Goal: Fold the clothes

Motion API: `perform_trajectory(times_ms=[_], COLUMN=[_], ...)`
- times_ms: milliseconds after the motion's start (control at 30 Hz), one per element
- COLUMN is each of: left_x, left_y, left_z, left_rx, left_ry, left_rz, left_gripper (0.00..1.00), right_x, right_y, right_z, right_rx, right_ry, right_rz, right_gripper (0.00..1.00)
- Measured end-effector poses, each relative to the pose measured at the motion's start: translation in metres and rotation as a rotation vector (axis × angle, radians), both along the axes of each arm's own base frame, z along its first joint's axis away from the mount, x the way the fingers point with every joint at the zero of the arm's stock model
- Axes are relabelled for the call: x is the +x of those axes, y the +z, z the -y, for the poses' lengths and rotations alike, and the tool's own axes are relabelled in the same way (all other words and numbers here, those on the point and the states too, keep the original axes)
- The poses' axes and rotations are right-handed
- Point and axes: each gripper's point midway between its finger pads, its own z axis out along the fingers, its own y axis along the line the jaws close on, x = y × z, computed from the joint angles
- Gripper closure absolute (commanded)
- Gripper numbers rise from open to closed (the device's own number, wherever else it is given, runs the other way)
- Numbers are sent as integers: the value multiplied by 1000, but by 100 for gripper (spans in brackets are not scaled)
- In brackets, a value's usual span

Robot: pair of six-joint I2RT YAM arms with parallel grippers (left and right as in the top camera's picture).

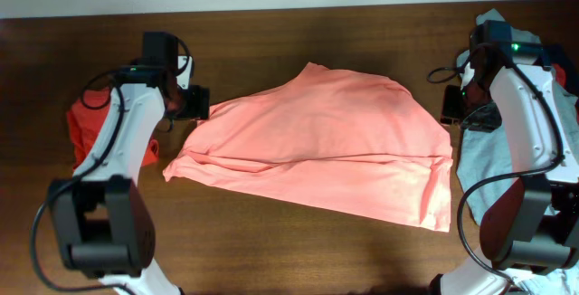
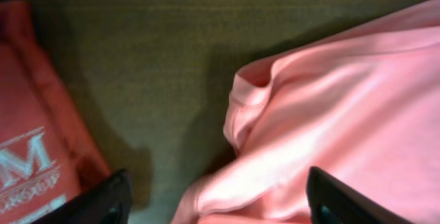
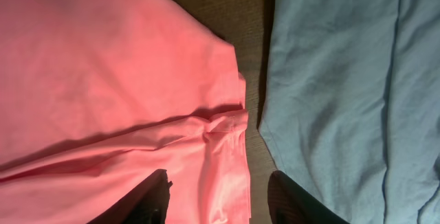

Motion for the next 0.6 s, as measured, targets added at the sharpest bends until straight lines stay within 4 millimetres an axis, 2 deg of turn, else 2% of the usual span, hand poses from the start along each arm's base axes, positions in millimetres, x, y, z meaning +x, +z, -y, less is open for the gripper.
perform_trajectory(times_ms=[100, 400, 600], left_x=[9, 30, 35], left_y=[-16, -39, -59], left_z=[2, 11, 16], left_rx=[-5, -44, -71], left_ry=[-13, -51, -65], left_rz=[-2, 29, 16], left_gripper=[30, 33, 46], right_x=[-1, -1, -1], right_y=[0, 0, 0], right_z=[-1, -1, -1], right_rx=[3, 4, 4], right_ry=[2, 4, 4], right_rz=[-2, -6, -6], right_gripper=[50, 50, 51])
